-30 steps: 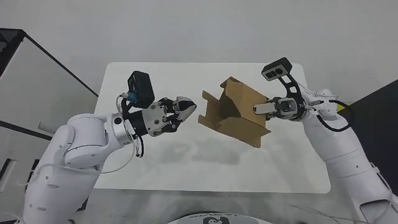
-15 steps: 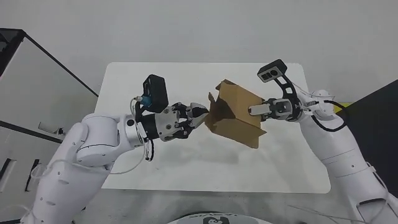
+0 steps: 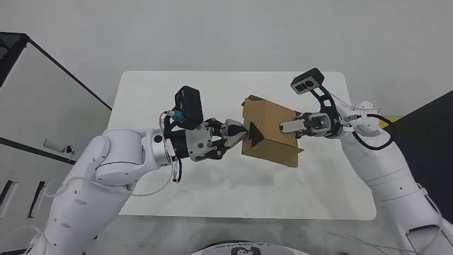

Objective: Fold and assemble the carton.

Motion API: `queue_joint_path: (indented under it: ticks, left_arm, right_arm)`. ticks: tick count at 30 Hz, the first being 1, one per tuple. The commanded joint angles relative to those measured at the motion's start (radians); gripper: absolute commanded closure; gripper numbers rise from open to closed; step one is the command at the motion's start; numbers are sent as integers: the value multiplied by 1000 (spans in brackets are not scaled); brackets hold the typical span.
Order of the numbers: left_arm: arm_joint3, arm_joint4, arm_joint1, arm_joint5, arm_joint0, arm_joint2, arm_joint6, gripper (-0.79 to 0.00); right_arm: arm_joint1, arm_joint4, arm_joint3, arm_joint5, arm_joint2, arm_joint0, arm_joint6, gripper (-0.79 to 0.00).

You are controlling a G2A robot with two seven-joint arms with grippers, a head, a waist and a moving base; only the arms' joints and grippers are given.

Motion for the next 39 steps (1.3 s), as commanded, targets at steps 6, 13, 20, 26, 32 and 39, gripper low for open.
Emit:
queue_joint_path:
  ticks: [6, 13, 20, 26, 32, 39]
  left_arm:
    - [-2, 4, 0, -1, -7, 14, -15, 0]
    - [-6, 7, 0, 1, -12, 31, -30, 0]
    - [-5, 11, 0, 3, -19, 42, -36, 0]
    - [-5, 11, 1, 8, -15, 21, -13, 0]
    - [-8, 7, 7, 1, 5, -23, -2, 0]
    - [-13, 6, 12, -5, 22, -50, -4, 0]
  right_arm:
    - [1, 3, -8, 0, -5, 4, 0, 0]
    - [2, 3, -21, 0, -7, 3, 0, 0]
    - [3, -5, -35, 0, -8, 0, 0, 0]
    - [6, -11, -39, 0, 8, -11, 0, 0]
    - [9, -10, -50, 0, 44, -33, 0, 0]
    - [10, -21, -64, 0, 68, -51, 0, 0]
